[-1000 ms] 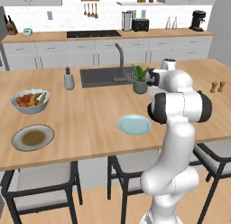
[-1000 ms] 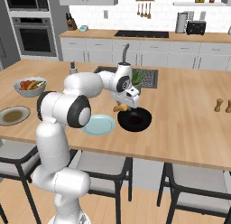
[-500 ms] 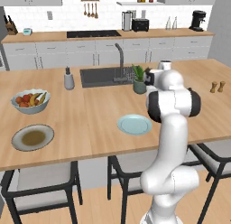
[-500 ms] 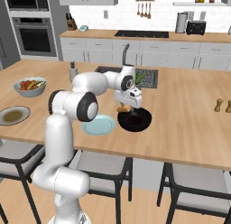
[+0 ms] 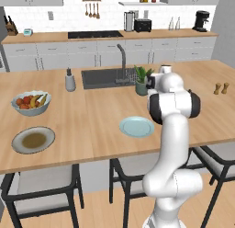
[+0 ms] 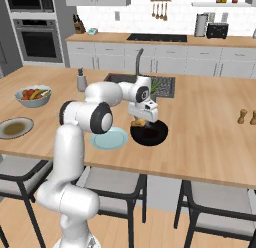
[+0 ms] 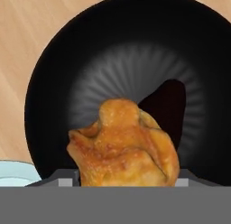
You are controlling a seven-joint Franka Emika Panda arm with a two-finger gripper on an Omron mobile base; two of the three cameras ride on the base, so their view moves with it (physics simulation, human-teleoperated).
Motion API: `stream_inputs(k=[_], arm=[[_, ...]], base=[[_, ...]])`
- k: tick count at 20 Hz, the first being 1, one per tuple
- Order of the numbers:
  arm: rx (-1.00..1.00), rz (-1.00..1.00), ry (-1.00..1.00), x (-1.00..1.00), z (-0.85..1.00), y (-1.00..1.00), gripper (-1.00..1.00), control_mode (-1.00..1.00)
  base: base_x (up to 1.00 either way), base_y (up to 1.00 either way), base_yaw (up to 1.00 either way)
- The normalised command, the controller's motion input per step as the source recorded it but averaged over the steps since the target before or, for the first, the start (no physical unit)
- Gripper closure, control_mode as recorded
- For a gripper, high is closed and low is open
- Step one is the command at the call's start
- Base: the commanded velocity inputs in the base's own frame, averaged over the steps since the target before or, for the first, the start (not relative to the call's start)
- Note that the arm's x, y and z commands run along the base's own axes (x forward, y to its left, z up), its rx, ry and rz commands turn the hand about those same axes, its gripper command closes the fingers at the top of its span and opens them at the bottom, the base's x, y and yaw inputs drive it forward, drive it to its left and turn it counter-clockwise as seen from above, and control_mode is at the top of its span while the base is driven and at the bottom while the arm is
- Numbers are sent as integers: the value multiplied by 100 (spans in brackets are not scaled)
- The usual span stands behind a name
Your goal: Pick the chicken drumstick and avocado from their plates and place them in the bowl. Then put the bowl in the fridge.
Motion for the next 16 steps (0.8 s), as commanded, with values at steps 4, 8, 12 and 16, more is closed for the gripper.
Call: stream_inputs(k=[4, 8, 12, 16], arm=[[0, 0, 5, 0, -28, 0, -100, -100], [0, 0, 7, 19, -18, 0, -100, -100], [0, 0, 9, 15, -15, 0, -100, -100], [0, 0, 2, -2, 19, -21, -100, -100]], base=[[0, 0, 0], [0, 0, 0], [0, 0, 0], [0, 0, 0]])
